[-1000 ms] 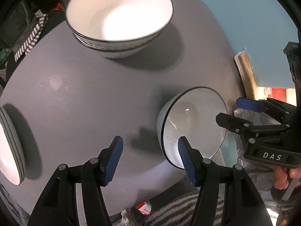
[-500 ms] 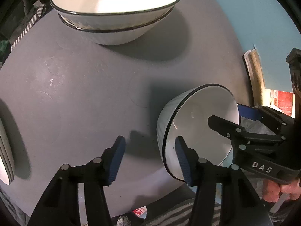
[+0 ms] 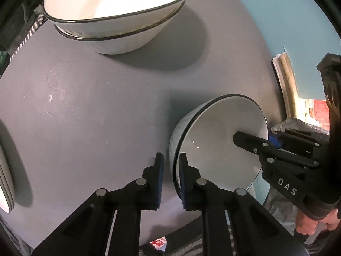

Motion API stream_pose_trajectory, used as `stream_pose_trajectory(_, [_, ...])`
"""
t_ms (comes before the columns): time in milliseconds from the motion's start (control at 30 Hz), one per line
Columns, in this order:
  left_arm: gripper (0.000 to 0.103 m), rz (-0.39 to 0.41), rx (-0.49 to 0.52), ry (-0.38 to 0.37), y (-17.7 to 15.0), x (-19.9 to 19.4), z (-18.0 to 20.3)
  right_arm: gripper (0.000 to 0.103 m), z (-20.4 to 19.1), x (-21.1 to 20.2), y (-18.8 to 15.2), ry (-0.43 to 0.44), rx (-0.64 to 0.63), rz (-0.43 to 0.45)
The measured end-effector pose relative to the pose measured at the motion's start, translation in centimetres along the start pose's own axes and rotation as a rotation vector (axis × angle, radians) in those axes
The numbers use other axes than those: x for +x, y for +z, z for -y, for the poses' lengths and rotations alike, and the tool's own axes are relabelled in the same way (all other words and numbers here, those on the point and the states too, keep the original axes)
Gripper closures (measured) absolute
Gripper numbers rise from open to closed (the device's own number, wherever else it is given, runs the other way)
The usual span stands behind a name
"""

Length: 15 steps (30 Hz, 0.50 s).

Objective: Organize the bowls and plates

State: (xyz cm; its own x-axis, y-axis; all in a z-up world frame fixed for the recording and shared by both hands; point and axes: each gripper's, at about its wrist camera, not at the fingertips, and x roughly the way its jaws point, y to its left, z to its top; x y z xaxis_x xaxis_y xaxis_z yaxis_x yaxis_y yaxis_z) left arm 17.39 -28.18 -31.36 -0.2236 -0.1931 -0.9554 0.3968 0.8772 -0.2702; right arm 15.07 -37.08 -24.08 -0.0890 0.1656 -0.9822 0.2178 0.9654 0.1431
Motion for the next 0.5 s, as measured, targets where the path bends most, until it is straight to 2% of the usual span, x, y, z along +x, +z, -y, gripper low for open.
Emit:
stream_pose_trajectory(100, [0.091, -0.009, -0.013, -0.014, 0.1, 0.1, -0.2, 0.096, -0.8, 0.6, -0.6, 0.0, -0.007, -0.007])
stream_pose_trajectory(367, [0.095, -0.018, -0.039, -0.061, 0.1, -0.2, -1.9, 0.097, -1.7, 0.4, -0.3, -0.017, -0.014, 0.0])
stream_pose_trajectory(500, [0.095, -0.028, -0.004, -0.013, -0.6, -0.2, -1.7, 0.097, -2.0, 0.2, 0.3, -0.018, -0.014, -0.008])
